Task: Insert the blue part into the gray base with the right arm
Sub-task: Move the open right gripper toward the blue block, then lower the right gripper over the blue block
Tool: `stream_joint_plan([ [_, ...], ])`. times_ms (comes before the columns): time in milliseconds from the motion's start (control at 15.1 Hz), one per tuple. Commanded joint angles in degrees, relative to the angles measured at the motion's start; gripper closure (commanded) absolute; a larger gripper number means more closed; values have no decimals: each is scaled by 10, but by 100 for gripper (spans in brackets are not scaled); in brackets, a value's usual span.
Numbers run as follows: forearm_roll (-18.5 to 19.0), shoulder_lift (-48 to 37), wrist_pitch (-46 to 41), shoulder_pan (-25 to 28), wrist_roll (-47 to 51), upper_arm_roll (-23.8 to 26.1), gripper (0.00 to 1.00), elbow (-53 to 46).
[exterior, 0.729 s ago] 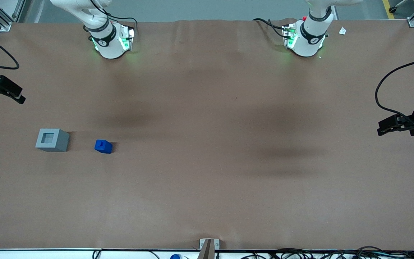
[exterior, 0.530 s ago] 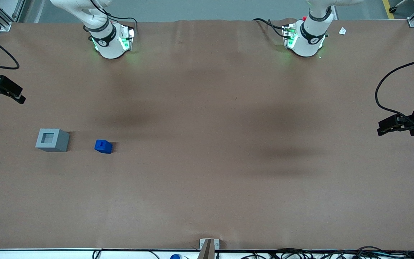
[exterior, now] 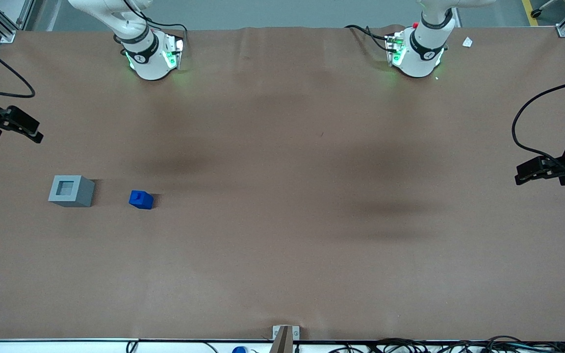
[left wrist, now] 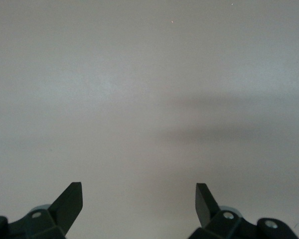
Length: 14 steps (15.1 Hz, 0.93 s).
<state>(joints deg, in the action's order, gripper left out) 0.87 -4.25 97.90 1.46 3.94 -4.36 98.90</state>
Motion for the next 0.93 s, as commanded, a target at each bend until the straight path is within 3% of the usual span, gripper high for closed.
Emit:
stream_joint_plan([
  [0,1,21,4,6,10,1,0,8],
  [398,-2,87,37,24,12,1,0,15],
  [862,-18,138,179,45,23,1,0,84],
])
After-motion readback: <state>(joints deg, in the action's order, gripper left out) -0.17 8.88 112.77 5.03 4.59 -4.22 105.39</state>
